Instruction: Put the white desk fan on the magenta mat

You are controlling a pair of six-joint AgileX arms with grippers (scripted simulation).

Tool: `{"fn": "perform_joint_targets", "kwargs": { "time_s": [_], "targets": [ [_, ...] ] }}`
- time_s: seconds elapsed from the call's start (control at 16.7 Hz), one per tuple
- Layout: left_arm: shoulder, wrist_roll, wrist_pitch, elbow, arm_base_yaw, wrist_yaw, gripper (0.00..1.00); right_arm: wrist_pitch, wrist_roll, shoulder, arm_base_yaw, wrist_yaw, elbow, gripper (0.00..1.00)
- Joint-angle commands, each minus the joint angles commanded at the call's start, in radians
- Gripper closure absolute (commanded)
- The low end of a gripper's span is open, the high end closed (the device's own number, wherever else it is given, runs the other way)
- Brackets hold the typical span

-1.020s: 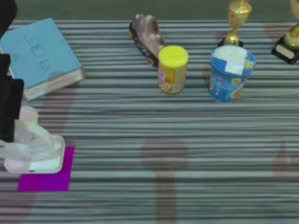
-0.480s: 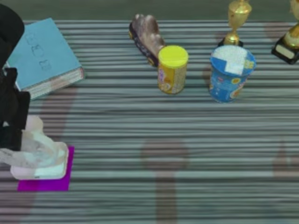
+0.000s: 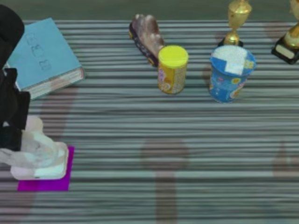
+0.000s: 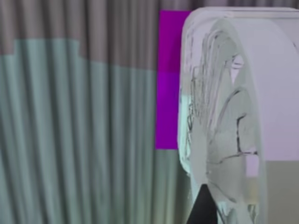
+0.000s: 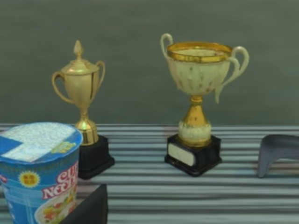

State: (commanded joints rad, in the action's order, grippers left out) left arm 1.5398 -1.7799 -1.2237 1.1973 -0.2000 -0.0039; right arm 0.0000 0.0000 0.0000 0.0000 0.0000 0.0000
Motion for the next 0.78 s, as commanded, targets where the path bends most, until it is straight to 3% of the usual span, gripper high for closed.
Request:
{"fn": "perform_joint_targets", "kwargs": {
  "time_s": [0.48, 0.78],
  "targets": [
    [0.0, 0.0, 0.0, 0.0, 0.0, 0.0, 0.02, 0.0, 0.0, 0.0, 0.0, 0.0, 0.0, 0.0],
    [0.0, 0.0, 0.0, 0.0, 0.0, 0.0, 0.0, 0.0, 0.0, 0.0, 0.0, 0.0, 0.0, 0.0]
  ]
}}
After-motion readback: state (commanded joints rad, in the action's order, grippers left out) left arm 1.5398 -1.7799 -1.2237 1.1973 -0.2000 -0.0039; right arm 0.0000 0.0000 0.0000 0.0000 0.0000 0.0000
